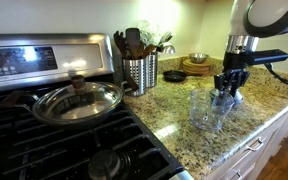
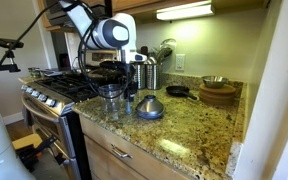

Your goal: Take the top off the food cup and pick the blade and put it on the table

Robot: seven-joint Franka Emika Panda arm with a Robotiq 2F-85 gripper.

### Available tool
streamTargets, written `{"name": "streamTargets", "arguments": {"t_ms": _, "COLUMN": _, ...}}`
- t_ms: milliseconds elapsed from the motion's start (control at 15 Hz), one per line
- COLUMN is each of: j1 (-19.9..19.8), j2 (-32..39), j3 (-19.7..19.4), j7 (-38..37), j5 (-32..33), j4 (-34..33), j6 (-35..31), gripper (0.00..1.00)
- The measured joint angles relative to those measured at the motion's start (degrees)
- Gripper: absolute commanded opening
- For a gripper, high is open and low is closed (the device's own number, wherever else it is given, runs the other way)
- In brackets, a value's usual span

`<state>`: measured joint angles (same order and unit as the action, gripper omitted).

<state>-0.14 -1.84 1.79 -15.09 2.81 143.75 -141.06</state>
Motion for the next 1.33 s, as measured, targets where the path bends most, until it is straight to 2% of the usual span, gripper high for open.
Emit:
{"name": "streamTargets", "arguments": {"t_ms": 133, "j1": -0.1, "j2": 0.1, "j3": -0.2, "j7": 0.0, "j5": 0.0, "j4": 0.0, "j6": 0.0, "gripper": 0.93}}
{"name": "streamTargets", "arguments": {"t_ms": 267, "j1": -0.2, "j2": 0.3, "j3": -0.3, "j7": 0.0, "j5": 0.0, "j4": 0.0, "j6": 0.0, "gripper": 1.00}}
{"name": "streamTargets", "arguments": {"t_ms": 867, "j1": -0.1, "j2": -0.9, "j3": -0.3, "j7": -2.3, "j5": 1.7, "j4": -0.1, "j6": 0.0, "gripper": 1.00}}
{"name": "streamTargets", "arguments": {"t_ms": 1067, "j1": -0.2, "j2": -3.0, "j3": -0.3, "j7": -5.3, "j5": 4.7, "j4": -0.2, "j6": 0.1, "gripper": 1.00}}
{"name": "streamTargets", "arguments": {"t_ms": 1333, "j1": -0.1, "j2": -7.7, "j3": -0.1, "j7": -5.5, "j5": 5.1, "j4": -0.3, "j6": 1.9, "gripper": 1.00}}
